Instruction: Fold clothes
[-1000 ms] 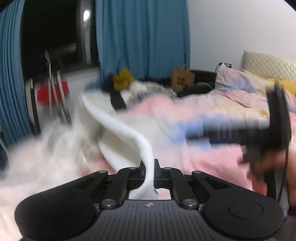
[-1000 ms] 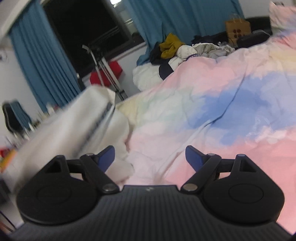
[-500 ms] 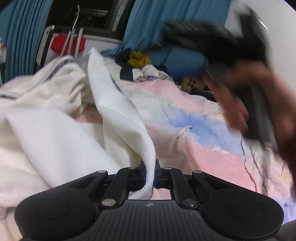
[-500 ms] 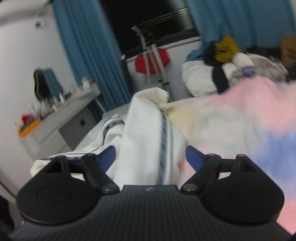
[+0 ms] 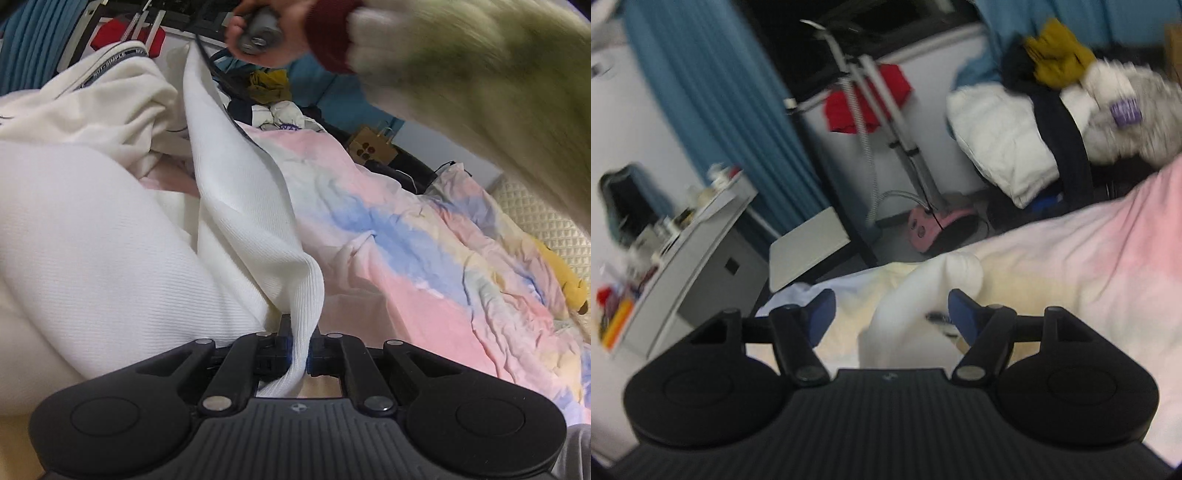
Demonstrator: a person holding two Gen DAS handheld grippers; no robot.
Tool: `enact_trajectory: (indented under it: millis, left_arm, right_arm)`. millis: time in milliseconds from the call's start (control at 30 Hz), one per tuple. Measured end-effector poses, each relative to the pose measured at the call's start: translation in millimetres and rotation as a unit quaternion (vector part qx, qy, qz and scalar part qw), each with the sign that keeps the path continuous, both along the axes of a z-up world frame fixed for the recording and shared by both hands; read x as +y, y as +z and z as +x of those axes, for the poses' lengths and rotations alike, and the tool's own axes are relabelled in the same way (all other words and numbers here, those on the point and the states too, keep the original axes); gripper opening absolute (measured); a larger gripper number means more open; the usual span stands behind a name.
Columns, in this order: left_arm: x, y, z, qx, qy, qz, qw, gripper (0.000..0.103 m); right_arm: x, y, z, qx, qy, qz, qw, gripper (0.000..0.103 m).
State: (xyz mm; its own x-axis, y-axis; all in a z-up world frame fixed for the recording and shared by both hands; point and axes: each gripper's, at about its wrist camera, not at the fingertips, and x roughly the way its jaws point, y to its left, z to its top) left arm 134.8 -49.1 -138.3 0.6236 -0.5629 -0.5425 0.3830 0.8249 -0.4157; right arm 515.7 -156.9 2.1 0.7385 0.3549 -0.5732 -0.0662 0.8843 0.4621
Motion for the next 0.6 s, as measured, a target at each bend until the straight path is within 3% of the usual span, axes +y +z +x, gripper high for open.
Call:
enact_trajectory:
  millis: [33, 100, 133, 167, 267, 333, 600]
  left_arm:
    - [1, -3, 1, -0.002, -0.003, -0.001, 1.0000, 0.007]
    - [1, -6, 0, -0.010, -0.010, 0.004, 0.9999, 0.007]
    - [1, -6, -2, -0.013, -0.012, 0.003, 0.9998, 0.007]
    - [0, -6, -4, -0.016, -0.014, 0.003, 0.9998, 0.007]
    - [0, -5, -13, -0.023, -0.020, 0.001, 0.9995, 0.007]
    - [1, -5, -16, -0.026, -0.024, 0.007, 0.9993, 0.007]
    - [7, 13, -29, -0.056, -0.038, 0.000, 0.9977, 0.007]
  right_arm:
    - [2, -7, 9, 0.009, -0.013, -0.012, 1.000, 0.065]
    - [5, -22, 24, 0.033, -0.034, -0.024, 0.999, 0.044]
    - [4, -29, 30, 0.049, -0.034, -0.009, 0.998, 0.023]
    - [3, -33, 33, 0.059, -0.033, 0.002, 0.998, 0.012]
    - [1, -26, 24, 0.036, -0.036, -0.028, 0.998, 0.007]
    - [-15, -10, 7, 0.007, -0.052, -0.022, 0.998, 0.006]
    - [-127, 63, -108, -0.119, -0.139, -0.025, 0.983, 0.006]
